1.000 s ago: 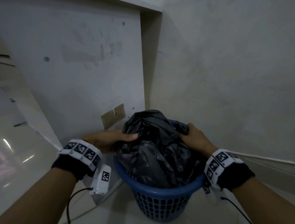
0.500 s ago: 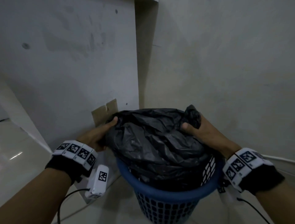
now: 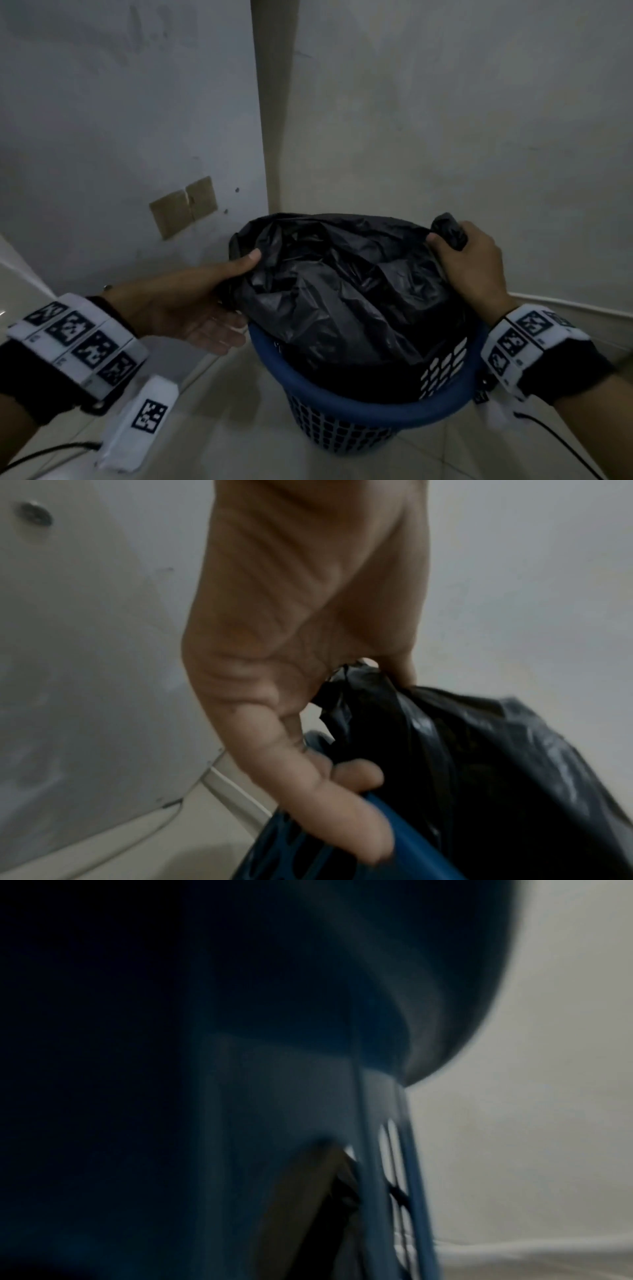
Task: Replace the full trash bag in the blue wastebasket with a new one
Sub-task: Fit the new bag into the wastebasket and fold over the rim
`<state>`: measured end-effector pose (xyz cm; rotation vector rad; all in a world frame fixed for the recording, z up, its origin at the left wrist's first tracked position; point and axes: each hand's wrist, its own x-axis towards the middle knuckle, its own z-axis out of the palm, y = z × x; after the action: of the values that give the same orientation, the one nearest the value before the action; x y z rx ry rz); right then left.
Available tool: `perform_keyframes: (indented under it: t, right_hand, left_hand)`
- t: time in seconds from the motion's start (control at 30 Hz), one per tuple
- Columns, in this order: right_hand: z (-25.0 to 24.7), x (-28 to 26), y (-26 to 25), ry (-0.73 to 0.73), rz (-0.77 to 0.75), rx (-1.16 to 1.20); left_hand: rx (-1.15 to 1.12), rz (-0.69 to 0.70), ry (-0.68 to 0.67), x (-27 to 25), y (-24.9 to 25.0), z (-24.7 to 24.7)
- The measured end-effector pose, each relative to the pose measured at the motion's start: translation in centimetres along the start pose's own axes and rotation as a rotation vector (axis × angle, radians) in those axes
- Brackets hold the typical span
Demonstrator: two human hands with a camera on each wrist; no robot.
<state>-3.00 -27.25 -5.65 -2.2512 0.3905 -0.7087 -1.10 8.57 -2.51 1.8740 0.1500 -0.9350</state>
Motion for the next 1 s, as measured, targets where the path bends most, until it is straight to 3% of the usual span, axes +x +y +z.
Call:
perform_keyframes:
  t: [0.17, 0.27, 0.47, 0.57, 0.77, 0.87, 1.0]
  right_hand:
    - [-0.4, 0.2, 0.7, 0.016, 0.090, 0.035]
    - [-0.5, 0.0, 0.4, -0.004, 0.111, 0.073]
    - [-0.5, -0.3, -0.2, -0.030, 0.097, 0.103]
    - [-0.1, -0.7, -0.8, -0.062, -0.011, 0.036]
    - [1.5, -2.1, -1.6, 0.027, -0.231, -0.080]
    - [1.8, -2.3, -1.8, 0.062, -0.169, 0.022]
    - [2.0, -1.9, -2.2, 0.034, 0.121, 0.252]
  left_hand:
    - [0.207, -0.129, -0.195, -1.0, 0.0, 1.4]
    - [0.200, -0.154, -0.268, -0.8, -0.3, 2.6]
    - [-0.040, -0.002, -0.045, 1.2, -1.0, 3.9]
    - [-0.133, 0.037, -0.001, 2.0, -0.8, 3.9]
    - [-0.227, 0.125, 0.211, 2.9, 0.1, 3.8]
    - [-0.244, 0.169, 0.341, 3.6, 0.3, 3.5]
    - [-0.251, 0.244, 0.478, 3.8, 0.4, 1.9]
